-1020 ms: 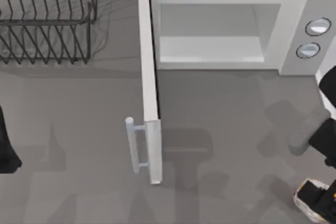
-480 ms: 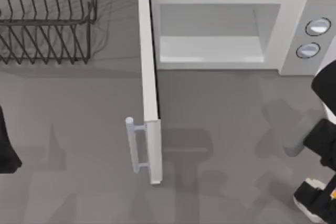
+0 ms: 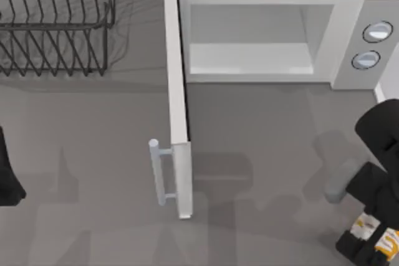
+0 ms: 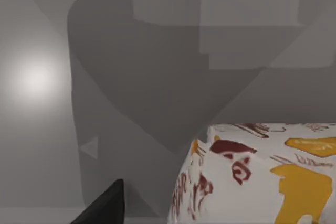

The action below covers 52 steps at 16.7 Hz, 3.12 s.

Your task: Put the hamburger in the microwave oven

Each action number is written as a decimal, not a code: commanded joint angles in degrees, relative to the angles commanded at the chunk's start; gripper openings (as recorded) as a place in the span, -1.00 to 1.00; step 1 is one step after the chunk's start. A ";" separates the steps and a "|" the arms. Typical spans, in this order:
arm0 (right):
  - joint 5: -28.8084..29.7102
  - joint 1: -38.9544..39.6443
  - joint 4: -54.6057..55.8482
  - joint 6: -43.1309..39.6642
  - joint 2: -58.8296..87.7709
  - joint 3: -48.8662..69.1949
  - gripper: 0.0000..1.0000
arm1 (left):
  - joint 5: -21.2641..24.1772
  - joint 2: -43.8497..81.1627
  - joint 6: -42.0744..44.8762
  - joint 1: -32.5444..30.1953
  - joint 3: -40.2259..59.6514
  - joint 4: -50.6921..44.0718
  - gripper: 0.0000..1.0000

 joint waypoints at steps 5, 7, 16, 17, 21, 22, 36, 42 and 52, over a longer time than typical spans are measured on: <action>0.00 0.04 2.26 0.06 1.35 -1.28 1.00 | 0.00 0.00 0.00 0.00 0.00 0.00 1.00; 0.00 0.04 2.26 0.06 1.35 -1.28 0.85 | 0.00 0.00 0.00 0.00 0.00 0.00 1.00; 0.00 0.04 2.26 0.06 1.35 -1.28 -0.51 | 0.00 0.00 0.00 0.00 0.00 0.00 1.00; 0.00 0.04 2.26 0.06 1.35 -1.28 -0.66 | 0.00 0.00 0.00 0.00 0.00 0.00 1.00; 0.00 0.04 2.26 0.06 1.35 -1.28 -1.00 | 0.00 0.00 0.00 0.00 0.00 0.00 1.00; 0.00 0.04 2.26 0.06 1.35 -1.28 -1.00 | 0.00 0.00 0.00 0.00 0.00 0.00 1.00; -0.42 -0.34 -19.51 -0.36 -8.33 11.01 -1.00 | 0.00 0.00 0.00 0.00 0.00 0.00 1.00; -0.45 -0.48 -28.53 -0.48 -12.83 17.01 -1.00 | 0.00 0.00 0.00 0.00 0.00 0.00 1.00; 5.68 2.24 -16.78 5.77 -2.75 21.67 -1.00 | 0.00 0.00 0.00 0.00 0.00 0.00 1.00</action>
